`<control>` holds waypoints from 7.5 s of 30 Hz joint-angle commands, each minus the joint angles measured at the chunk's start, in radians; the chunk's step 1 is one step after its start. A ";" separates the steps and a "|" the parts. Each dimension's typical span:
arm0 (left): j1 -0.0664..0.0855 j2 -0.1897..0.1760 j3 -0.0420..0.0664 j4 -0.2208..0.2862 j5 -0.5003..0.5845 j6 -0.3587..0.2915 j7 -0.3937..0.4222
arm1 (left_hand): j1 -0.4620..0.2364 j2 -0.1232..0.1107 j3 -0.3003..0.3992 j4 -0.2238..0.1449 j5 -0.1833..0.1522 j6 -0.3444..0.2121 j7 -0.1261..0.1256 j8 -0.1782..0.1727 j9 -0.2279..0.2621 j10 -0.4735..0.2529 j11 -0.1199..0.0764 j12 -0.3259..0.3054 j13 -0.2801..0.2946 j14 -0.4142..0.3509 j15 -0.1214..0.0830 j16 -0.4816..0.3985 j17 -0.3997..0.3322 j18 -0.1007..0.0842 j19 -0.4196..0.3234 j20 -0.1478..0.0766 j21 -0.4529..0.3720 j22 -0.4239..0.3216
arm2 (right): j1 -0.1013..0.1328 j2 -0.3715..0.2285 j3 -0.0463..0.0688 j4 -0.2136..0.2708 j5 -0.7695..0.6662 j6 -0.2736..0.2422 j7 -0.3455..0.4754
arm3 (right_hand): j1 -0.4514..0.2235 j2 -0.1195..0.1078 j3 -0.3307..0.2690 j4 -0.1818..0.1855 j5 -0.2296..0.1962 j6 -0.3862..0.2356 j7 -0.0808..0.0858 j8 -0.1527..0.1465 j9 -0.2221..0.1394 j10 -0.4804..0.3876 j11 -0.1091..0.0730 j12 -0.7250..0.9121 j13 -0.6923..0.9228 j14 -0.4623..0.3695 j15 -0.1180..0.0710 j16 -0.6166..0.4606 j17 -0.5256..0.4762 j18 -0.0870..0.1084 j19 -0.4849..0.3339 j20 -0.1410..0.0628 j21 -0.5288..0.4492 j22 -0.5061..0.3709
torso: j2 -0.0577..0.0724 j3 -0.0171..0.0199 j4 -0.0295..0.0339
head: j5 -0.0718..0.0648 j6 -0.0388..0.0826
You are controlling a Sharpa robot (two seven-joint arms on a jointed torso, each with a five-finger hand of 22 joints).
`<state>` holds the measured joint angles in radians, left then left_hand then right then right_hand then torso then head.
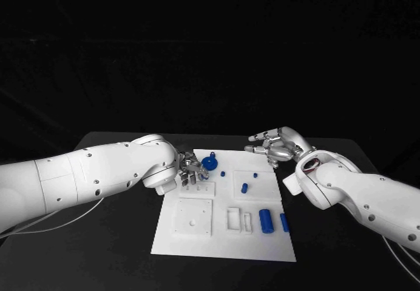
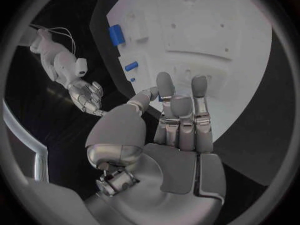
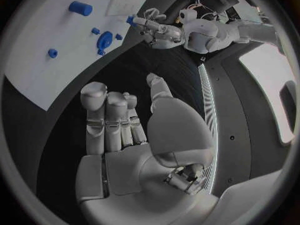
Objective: Assemble the parts on the task board
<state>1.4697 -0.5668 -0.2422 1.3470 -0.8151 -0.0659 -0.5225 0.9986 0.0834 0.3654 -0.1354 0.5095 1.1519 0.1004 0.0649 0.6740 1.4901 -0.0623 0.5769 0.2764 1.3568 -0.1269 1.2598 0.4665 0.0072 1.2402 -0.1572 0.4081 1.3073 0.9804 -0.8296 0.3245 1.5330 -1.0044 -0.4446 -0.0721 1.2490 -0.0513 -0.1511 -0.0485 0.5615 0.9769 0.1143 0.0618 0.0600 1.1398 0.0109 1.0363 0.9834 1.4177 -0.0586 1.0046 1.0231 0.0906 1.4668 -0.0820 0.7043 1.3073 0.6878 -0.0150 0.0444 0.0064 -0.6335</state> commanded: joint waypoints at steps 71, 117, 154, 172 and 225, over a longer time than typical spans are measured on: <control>-0.053 0.030 0.001 -0.029 -0.185 0.117 -0.059 | -0.013 0.028 0.023 -0.022 0.018 0.266 -0.152 0.003 0.144 0.026 -0.031 0.061 -0.002 0.030 -0.021 0.058 0.053 -0.007 -0.005 -0.001 0.051 0.020 | 0.000 0.002 0.001 0.007 -0.011 0.034 -0.006 | -0.012 0.013 0.005 -0.017 0.020 0.033 -0.002 0.000 0.002 -0.005 -0.001 -0.002 0.000 -0.009 -0.003 -0.004 -0.001 0.009 0.010 0.002 -0.005 0.081 | 0.000 -0.0032 -0.0004 | -0.008 -0.030; -0.064 0.015 0.001 -0.012 -0.217 0.144 -0.084 | 0.010 -0.053 -0.171 0.162 -0.305 0.276 -0.158 0.003 0.126 0.026 -0.030 0.065 -0.009 0.030 -0.020 0.054 0.040 -0.007 0.007 0.003 0.028 0.019 | -0.001 0.003 0.001 0.002 -0.009 0.040 -0.008 | -0.020 0.013 0.007 -0.014 0.037 0.030 -0.002 0.000 0.002 -0.006 -0.001 -0.004 -0.001 -0.009 -0.003 -0.005 -0.002 0.009 0.010 0.002 -0.009 0.080 | 0.000 -0.0037 -0.0012 | -0.007 -0.029; -0.052 -0.080 0.042 0.032 -0.043 -0.069 0.024 | 0.224 -0.165 -0.368 0.302 -0.265 0.033 -0.069 0.015 -0.184 -0.032 0.027 -0.272 -0.126 -0.053 0.033 -0.119 -0.077 -0.007 -0.039 0.044 -0.098 -0.033 | -0.002 0.001 0.001 -0.032 -0.004 0.031 -0.002 | -0.014 0.012 0.011 -0.010 0.038 0.031 -0.002 0.001 0.003 -0.007 -0.001 -0.008 -0.006 -0.009 -0.003 -0.008 -0.004 0.010 0.010 0.002 -0.015 0.079 | 0.000 -0.0034 -0.0007 | -0.015 -0.003; -0.008 -0.034 0.060 -0.153 -0.018 -0.083 0.071 | 0.172 -0.131 -0.431 0.357 -0.380 -0.010 -0.059 0.132 -0.391 0.003 0.038 -0.391 -0.132 -0.047 0.041 -0.132 -0.091 -0.005 0.005 0.052 -0.188 -0.031 | -0.002 0.001 0.001 -0.052 -0.004 0.015 0.008 | -0.011 0.015 0.025 -0.018 0.040 0.043 -0.004 0.001 0.003 -0.012 -0.003 -0.021 -0.021 -0.010 -0.003 -0.013 -0.009 0.010 0.009 0.002 -0.024 0.077 | 0.007 -0.0026 -0.0028 | -0.019 0.020; 0.003 0.203 0.059 -0.551 -0.144 0.290 0.100 | 0.145 -0.038 -0.460 0.258 -0.262 -0.085 -0.048 0.165 -0.352 -0.064 0.044 -0.303 -0.074 -0.073 0.047 -0.087 -0.098 -0.004 0.011 0.057 -0.225 0.020 | -0.001 0.012 0.001 -0.023 -0.015 0.011 0.005 | -0.020 0.010 0.039 -0.018 0.042 0.043 -0.004 0.000 0.003 -0.009 -0.004 -0.017 -0.023 -0.008 -0.004 -0.015 -0.012 0.011 0.012 0.001 -0.028 0.077 | 0.061 -0.0029 -0.0206 | -0.004 0.054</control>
<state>1.4718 -0.3677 -0.1830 0.7962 -0.9692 0.1903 -0.4425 1.1422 0.0425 -0.0947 0.1263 0.2430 1.0612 0.0552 0.2329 0.3233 1.4310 -0.0177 0.2731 0.2024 1.2895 -0.0783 1.1699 0.3697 0.0073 1.2516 -0.1044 0.1834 1.3077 0.9800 -0.8186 0.3253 1.5095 -1.0103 -0.4340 -0.0760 1.2360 -0.0382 -0.1178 -0.0646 0.6004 1.0142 0.1121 0.0618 0.0612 1.1350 0.0057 1.0209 0.9599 1.4144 -0.0621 0.9930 1.0120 0.0841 1.4668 -0.0820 0.6812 1.3073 0.7490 -0.0174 0.0234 0.0040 -0.5785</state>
